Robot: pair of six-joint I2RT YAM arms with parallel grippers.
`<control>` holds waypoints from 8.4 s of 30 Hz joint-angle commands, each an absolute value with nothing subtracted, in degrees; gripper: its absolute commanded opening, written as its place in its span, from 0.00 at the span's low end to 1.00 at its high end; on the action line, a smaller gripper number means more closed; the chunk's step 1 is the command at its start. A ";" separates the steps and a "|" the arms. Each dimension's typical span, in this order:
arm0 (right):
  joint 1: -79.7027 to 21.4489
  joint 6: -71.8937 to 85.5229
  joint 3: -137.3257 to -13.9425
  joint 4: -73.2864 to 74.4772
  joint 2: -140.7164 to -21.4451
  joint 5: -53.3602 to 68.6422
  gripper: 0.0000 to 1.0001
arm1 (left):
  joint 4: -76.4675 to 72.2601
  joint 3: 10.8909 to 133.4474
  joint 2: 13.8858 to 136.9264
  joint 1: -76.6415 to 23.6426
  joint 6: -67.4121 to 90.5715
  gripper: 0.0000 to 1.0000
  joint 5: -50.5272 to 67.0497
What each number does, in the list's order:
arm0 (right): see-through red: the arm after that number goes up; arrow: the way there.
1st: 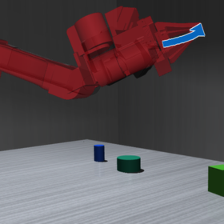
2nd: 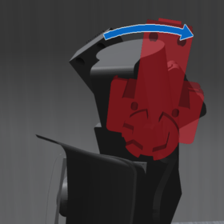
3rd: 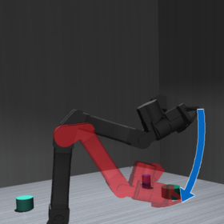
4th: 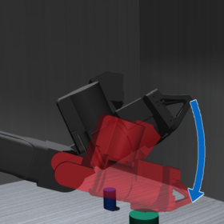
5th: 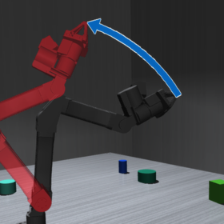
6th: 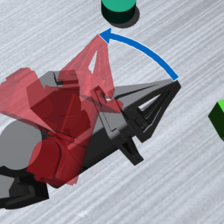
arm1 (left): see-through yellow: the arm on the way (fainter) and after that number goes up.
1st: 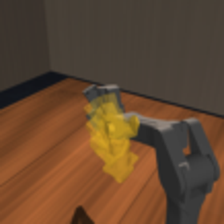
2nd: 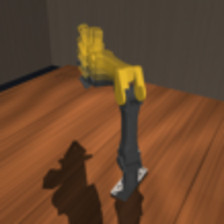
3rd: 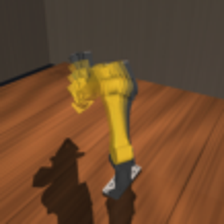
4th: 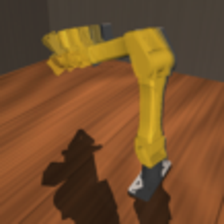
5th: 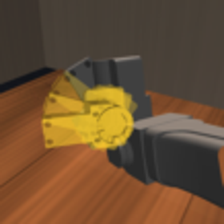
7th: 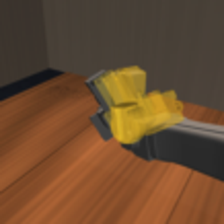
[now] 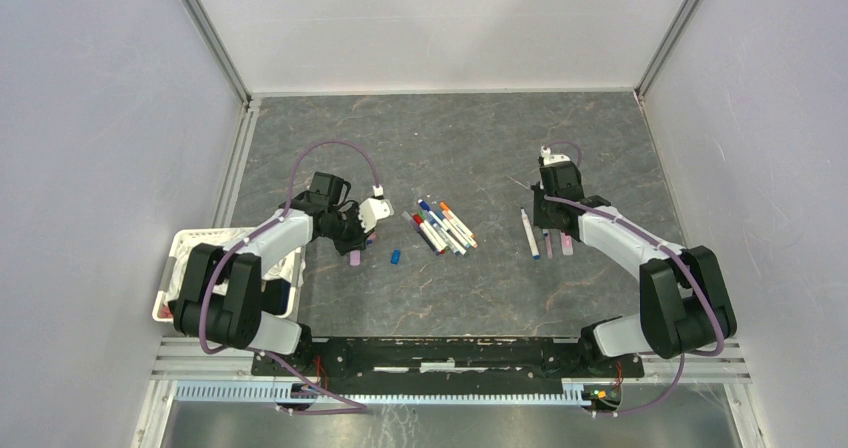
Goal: Open the pen caps
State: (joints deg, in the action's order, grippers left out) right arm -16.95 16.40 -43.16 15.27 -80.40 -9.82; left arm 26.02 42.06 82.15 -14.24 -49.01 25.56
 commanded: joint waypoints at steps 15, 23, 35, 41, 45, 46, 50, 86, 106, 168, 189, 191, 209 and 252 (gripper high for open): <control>-16.74 15.79 -40.08 11.26 -82.71 -12.54 0.25 | 28.43 43.99 81.49 -15.53 -47.74 0.49 29.39; -16.77 16.26 -40.59 11.45 -78.48 -12.33 0.31 | 37.18 54.49 78.17 -15.41 -45.51 0.59 31.28; -28.68 12.86 -48.90 9.72 -78.95 -5.51 0.47 | 47.81 69.15 72.29 -14.94 -43.11 1.00 32.61; -35.41 9.49 -56.89 9.39 -89.88 -0.11 0.40 | 48.24 71.00 70.61 -14.79 -40.93 1.00 29.78; -37.40 8.50 -61.47 10.20 -96.77 -0.14 0.33 | 44.92 69.79 69.06 -14.69 -36.31 1.00 27.73; -37.68 8.31 -62.14 10.28 -98.02 -0.16 0.32 | 44.69 69.66 68.81 -14.68 -35.88 1.00 27.32; -38.47 7.91 -64.26 10.63 -102.09 -0.22 0.27 | 44.63 69.69 68.63 -14.59 -35.08 1.00 25.91; -37.13 6.50 -63.34 9.92 -101.27 -2.55 0.00 | 49.74 67.59 71.65 -14.67 -41.26 1.00 36.77; -41.55 5.23 -64.36 16.29 -90.33 50.31 0.00 | 55.06 64.33 75.06 -22.52 -58.48 1.00 42.19; -31.61 12.02 -55.31 16.12 -85.58 33.73 0.00 | 55.97 61.58 75.73 -10.97 -67.31 0.02 37.25; -18.44 17.95 -43.74 15.21 -76.05 -21.08 0.00 | 28.60 39.30 76.55 -21.81 -52.32 0.24 20.99; -18.03 17.51 -43.05 14.61 -77.05 -22.40 0.00 | 28.61 39.44 76.55 -21.96 -52.24 0.30 20.59; -15.50 15.83 -39.95 10.44 -82.72 -21.68 0.20 | 46.98 61.16 71.79 -21.82 -47.58 0.95 27.24; -39.53 9.14 -57.68 6.95 -100.64 1.15 0.20 | 44.62 69.89 72.42 -18.52 -32.07 1.00 23.90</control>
